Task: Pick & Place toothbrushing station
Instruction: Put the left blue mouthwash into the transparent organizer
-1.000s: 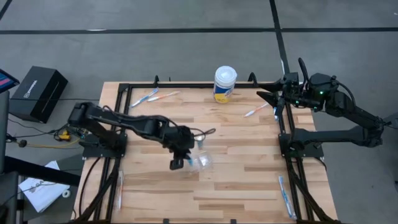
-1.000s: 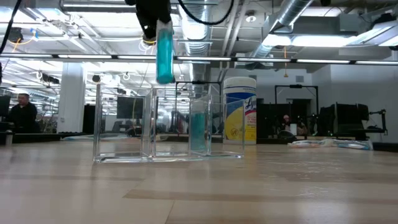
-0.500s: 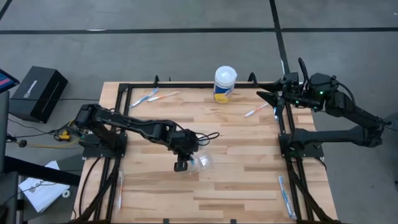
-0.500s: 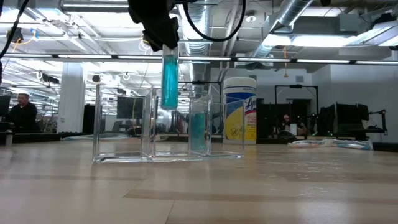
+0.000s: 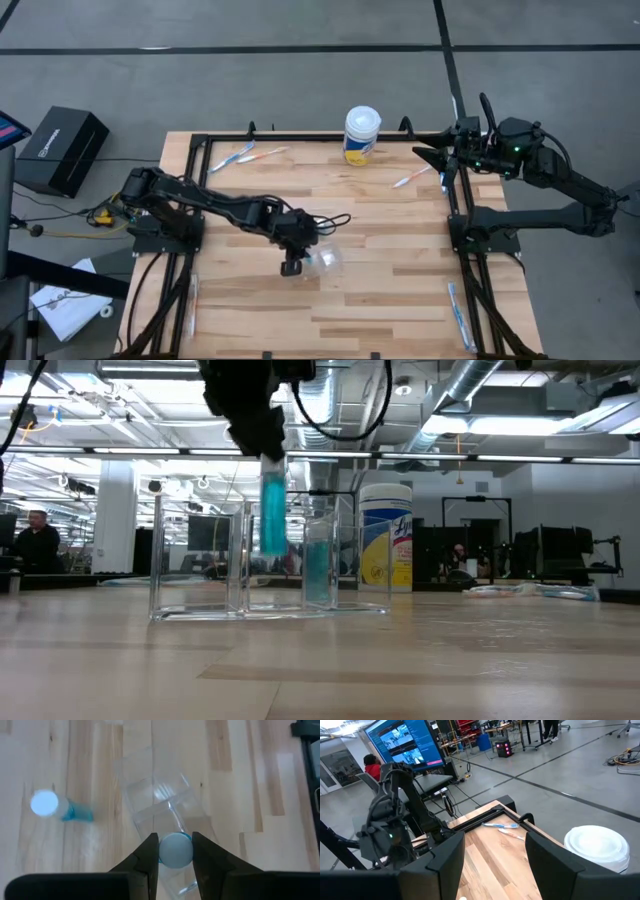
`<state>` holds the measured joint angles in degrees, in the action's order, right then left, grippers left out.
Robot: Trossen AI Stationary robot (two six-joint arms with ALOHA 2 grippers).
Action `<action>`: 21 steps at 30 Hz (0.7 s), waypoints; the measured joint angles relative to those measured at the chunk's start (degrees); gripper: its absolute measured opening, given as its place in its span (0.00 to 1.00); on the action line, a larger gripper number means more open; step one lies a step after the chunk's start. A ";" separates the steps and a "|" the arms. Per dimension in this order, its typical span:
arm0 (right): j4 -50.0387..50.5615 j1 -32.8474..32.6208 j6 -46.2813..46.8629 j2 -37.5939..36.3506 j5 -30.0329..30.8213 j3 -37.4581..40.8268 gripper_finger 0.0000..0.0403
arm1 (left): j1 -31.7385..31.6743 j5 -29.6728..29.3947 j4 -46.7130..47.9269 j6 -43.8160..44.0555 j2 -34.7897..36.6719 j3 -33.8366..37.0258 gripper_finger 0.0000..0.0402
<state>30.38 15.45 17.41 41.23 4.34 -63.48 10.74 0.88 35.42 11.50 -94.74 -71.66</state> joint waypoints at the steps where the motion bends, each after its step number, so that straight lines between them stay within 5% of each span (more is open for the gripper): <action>1: 0.01 0.01 0.00 0.00 -0.02 0.00 0.50 | 0.00 -0.02 0.08 0.38 0.00 0.51 0.20; 21: -0.01 0.00 0.02 -0.02 -0.02 0.00 0.50 | 0.46 -0.89 -3.50 0.21 0.04 4.29 0.20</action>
<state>30.37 15.45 17.43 41.21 4.32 -63.48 11.20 -0.01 31.92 11.71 -94.70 -67.37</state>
